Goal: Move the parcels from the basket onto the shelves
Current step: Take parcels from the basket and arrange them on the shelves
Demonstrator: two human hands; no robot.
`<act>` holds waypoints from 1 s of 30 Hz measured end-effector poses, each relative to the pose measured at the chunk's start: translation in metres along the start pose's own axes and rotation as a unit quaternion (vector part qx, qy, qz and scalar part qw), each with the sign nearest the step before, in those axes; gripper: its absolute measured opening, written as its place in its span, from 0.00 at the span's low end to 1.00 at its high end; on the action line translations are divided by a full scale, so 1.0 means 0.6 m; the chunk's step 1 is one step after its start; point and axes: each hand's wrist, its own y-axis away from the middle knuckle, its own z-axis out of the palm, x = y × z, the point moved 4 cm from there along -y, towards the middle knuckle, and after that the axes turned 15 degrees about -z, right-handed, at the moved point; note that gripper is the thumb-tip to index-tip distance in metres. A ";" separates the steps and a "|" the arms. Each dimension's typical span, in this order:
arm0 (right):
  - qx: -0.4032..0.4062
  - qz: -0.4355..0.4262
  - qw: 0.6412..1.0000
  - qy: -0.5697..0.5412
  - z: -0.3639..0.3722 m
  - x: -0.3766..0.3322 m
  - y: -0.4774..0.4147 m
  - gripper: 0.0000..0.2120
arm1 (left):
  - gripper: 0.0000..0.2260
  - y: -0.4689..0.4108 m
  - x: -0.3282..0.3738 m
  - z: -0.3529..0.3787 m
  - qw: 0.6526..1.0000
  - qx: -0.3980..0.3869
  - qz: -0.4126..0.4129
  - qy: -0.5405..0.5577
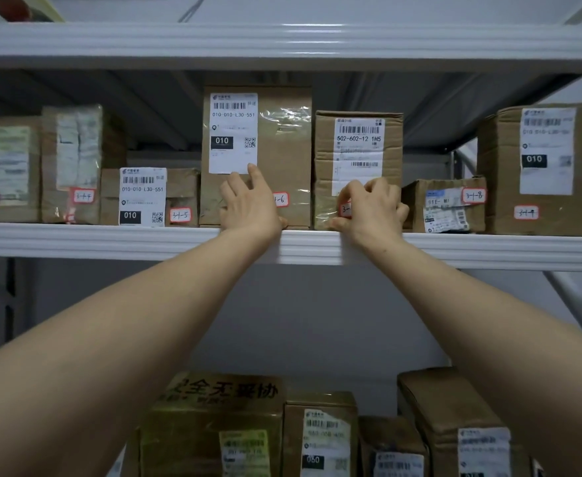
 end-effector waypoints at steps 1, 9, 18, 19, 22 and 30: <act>-0.001 0.001 1.000 -0.002 0.001 0.001 -0.001 0.14 | 0.47 0.000 0.000 0.000 1.000 -0.001 0.000 0.001; -0.007 0.000 1.000 -0.007 0.007 0.005 -0.007 0.14 | 0.47 0.001 0.003 0.000 1.000 0.005 -0.012 0.008; 0.074 -0.088 0.993 -0.015 0.002 -0.046 -0.001 0.14 | 0.39 0.012 -0.019 -0.015 0.999 0.036 0.000 0.013; 0.085 -0.112 0.990 -0.023 0.006 -0.067 0.000 0.14 | 0.36 0.012 -0.032 -0.021 0.999 0.046 0.001 0.017; 0.097 -0.188 0.975 -0.066 0.025 -0.137 0.002 0.14 | 0.28 0.005 -0.085 -0.040 0.997 0.078 -0.004 0.019; 0.069 -0.242 0.964 -0.083 0.102 -0.318 -0.020 0.15 | 0.28 -0.073 -0.270 -0.124 0.991 0.119 -0.058 0.013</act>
